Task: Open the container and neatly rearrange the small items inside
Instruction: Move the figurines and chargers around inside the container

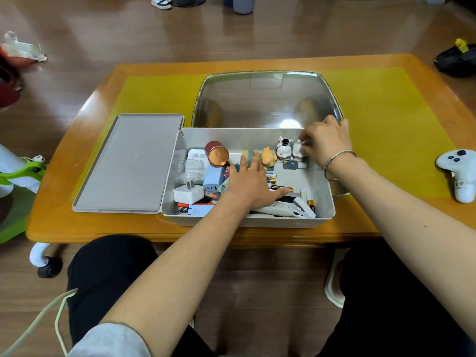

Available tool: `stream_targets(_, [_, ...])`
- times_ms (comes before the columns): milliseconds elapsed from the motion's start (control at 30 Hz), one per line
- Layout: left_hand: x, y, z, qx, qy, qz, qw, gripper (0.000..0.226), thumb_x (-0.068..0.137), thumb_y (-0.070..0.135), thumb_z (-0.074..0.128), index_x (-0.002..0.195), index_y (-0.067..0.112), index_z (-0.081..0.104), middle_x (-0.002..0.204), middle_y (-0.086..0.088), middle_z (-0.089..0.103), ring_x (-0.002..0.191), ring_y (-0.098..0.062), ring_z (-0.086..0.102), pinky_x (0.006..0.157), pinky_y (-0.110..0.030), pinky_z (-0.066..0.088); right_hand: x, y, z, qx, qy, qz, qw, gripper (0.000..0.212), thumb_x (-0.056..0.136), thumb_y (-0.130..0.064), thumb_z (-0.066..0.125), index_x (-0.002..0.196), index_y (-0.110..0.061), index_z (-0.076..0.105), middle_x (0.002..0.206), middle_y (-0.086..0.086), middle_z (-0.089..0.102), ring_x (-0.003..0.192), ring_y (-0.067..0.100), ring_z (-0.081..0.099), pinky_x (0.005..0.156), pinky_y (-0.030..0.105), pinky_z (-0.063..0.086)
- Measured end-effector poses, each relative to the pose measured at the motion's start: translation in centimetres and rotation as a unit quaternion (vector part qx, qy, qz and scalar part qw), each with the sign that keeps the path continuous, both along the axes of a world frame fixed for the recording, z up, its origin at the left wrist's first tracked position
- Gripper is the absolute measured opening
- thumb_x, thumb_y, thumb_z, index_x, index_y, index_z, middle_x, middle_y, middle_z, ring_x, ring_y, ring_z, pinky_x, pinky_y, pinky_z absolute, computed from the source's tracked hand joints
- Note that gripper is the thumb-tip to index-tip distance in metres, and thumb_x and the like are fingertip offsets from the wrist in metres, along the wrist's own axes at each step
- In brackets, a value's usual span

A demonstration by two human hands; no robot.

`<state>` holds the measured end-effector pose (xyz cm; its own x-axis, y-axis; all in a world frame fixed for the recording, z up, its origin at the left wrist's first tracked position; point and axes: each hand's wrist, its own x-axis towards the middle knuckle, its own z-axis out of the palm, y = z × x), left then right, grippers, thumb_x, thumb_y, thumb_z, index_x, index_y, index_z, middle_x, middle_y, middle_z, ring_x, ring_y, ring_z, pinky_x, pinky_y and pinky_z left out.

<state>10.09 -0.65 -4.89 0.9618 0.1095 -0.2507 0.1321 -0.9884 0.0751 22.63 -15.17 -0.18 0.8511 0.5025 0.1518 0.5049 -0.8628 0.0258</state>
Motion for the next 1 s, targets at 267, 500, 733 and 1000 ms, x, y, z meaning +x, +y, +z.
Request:
stream_targets(267, [0.0, 0.0, 0.0, 0.003, 0.000, 0.003, 1.000, 0.105, 0.079, 0.084, 0.023, 0.153, 0.011, 0.008, 0.161, -0.007, -0.006, 0.146, -0.035, -0.003, 0.114, -0.061, 0.008, -0.1, -0.4, -0.1, 0.021, 0.010, -0.004, 1.000, 0.019, 0.080, -0.025, 0.069, 0.099, -0.024, 0.068, 0.106, 0.002, 0.065, 0.107, 0.027, 0.045, 0.083, 0.037, 0.025])
stream_targets(500, [-1.4, 0.6, 1.4, -0.013, -0.128, 0.015, 0.992, 0.069, 0.092, 0.066, 0.029, 0.138, 0.018, 0.046, 0.157, -0.007, 0.021, 0.142, -0.030, 0.019, 0.112, -0.050, 0.017, -3.8, -2.0, -0.6, 0.131, 0.046, -0.033, 0.990, 0.051, 0.082, -0.025, 0.069, 0.126, -0.010, 0.050, 0.125, 0.014, 0.048, 0.110, 0.034, 0.052, 0.090, 0.043, 0.043])
stream_targets(733, [-4.4, 3.9, 3.1, -0.050, -0.271, 0.123, 0.953, 0.039, 0.097, 0.039, 0.044, 0.128, 0.017, 0.053, 0.146, -0.006, 0.038, 0.134, -0.026, 0.029, 0.108, -0.045, 0.023, -5.4, -3.1, -1.7, 0.075, 0.149, -0.101, 0.981, 0.020, 0.091, -0.013, 0.053, 0.107, 0.000, 0.050, 0.103, 0.028, 0.062, 0.091, 0.044, 0.060, 0.069, 0.039, 0.045])
stream_targets(1000, [-7.3, 7.5, 3.0, -0.057, -0.241, 0.271, 0.930, 0.050, 0.095, 0.018, 0.047, 0.143, 0.013, 0.030, 0.150, -0.013, 0.031, 0.135, -0.033, 0.030, 0.104, -0.049, 0.030, -4.6, -2.9, -1.9, 0.091, 0.133, -0.092, 0.983, 0.018, 0.090, -0.010, 0.053, 0.105, 0.000, 0.050, 0.099, 0.030, 0.063, 0.091, 0.045, 0.059, 0.068, 0.039, 0.043])
